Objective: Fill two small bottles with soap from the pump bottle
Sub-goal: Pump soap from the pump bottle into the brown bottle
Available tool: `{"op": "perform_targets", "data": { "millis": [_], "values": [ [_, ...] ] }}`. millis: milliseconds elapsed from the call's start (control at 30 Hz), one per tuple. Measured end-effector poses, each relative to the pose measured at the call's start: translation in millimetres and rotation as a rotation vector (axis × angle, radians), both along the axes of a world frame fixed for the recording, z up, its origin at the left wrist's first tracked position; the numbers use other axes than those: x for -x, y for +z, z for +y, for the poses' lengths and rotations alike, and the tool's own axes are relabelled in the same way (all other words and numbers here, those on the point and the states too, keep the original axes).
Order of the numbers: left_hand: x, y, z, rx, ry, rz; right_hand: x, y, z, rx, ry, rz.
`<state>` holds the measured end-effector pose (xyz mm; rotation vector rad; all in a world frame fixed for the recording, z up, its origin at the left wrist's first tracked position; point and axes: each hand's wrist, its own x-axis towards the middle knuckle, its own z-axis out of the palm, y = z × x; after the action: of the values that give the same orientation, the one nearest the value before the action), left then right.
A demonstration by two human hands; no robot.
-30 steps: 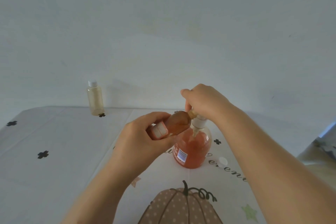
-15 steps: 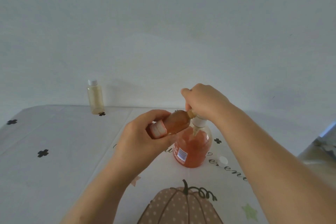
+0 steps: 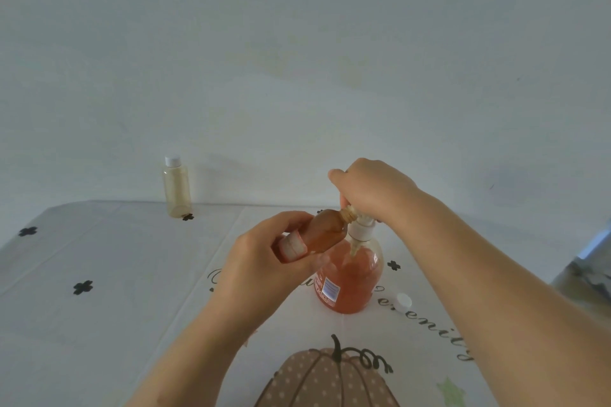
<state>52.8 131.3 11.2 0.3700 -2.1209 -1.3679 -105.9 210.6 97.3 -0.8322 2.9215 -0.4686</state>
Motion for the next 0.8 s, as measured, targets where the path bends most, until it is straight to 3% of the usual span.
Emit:
{"op": "perform_targets", "data": {
  "millis": [800],
  "values": [
    [0.0, -0.6, -1.5, 0.0, 0.02, 0.015, 2.3, -3.0, -1.7, 0.012, -0.013, -0.004]
  ]
}}
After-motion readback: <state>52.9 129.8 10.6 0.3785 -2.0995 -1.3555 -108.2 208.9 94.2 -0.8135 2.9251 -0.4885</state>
